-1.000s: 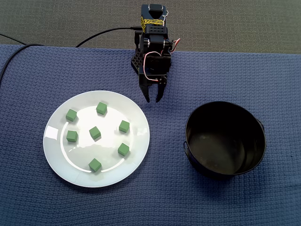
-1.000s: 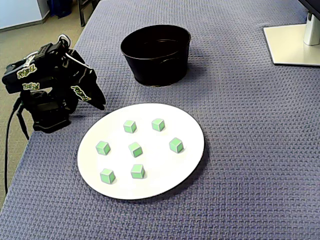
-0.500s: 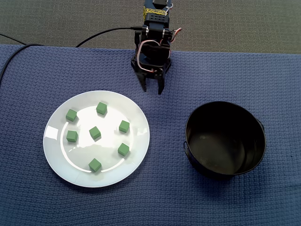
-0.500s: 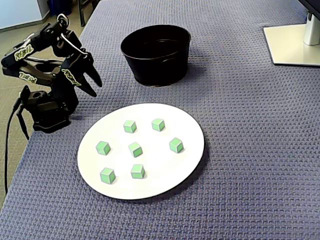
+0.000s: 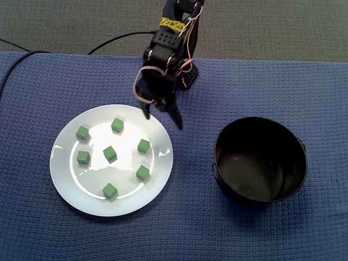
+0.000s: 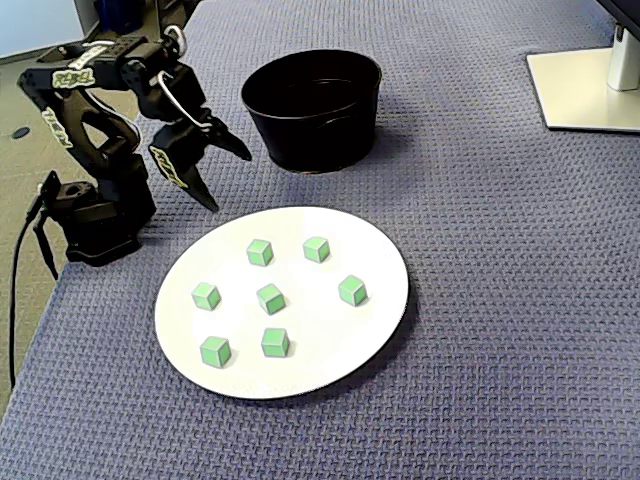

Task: Pick up the items on the white plate and put them in the black container.

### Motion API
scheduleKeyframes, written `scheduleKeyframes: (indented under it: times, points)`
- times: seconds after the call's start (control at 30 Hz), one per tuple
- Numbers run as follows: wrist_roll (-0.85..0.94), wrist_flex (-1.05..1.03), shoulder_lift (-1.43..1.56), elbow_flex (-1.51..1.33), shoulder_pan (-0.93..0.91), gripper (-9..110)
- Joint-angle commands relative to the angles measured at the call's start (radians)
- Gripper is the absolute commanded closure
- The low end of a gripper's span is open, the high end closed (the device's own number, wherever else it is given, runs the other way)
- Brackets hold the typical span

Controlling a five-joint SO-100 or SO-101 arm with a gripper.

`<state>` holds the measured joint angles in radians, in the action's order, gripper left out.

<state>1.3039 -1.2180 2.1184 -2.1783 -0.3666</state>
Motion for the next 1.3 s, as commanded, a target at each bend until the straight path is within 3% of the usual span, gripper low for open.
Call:
scheduleKeyframes:
  times: [0.0, 0.27, 0.67, 1.07, 1.27]
  points:
    - [0.026, 0.044, -0.199, 0.152, -0.057, 57]
    - [0.087, 0.074, -0.479, 0.336, -0.114, 59]
    - [0.175, 0.144, -0.612, 0.305, -0.098, 61]
    - [0.201, 0.207, -0.649, 0.267, -0.095, 70]
    - [0.202, 0.224, -0.647, 0.239, -0.084, 81]
